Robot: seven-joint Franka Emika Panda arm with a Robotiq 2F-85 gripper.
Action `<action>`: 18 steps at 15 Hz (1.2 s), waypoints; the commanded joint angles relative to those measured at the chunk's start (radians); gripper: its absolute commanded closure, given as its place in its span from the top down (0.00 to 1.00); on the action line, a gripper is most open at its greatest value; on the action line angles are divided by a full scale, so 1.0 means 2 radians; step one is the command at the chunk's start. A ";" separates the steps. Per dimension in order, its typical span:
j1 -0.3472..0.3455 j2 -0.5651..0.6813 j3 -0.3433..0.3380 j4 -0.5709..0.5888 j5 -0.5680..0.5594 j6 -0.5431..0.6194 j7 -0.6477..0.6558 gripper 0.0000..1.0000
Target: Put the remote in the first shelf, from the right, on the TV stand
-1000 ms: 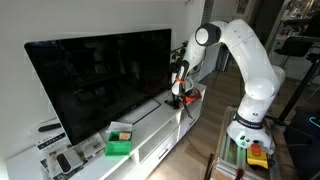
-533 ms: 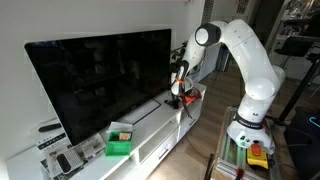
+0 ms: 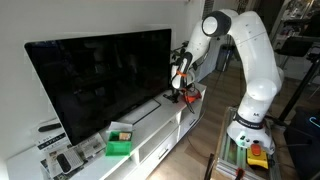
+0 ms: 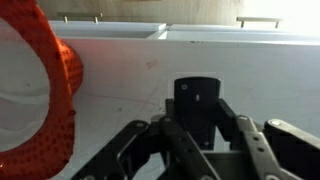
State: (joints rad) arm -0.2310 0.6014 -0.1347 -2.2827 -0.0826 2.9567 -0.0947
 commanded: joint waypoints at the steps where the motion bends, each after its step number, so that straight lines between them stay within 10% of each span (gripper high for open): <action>1: 0.045 -0.081 -0.053 -0.067 -0.018 -0.029 0.018 0.17; 10: 0.037 -0.190 -0.169 -0.156 -0.028 -0.037 0.085 0.17; 18: -0.119 -0.153 -0.150 -0.152 0.103 -0.041 0.049 0.17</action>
State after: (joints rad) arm -0.3641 0.2597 -0.4664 -2.5935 0.0109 2.8802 0.0405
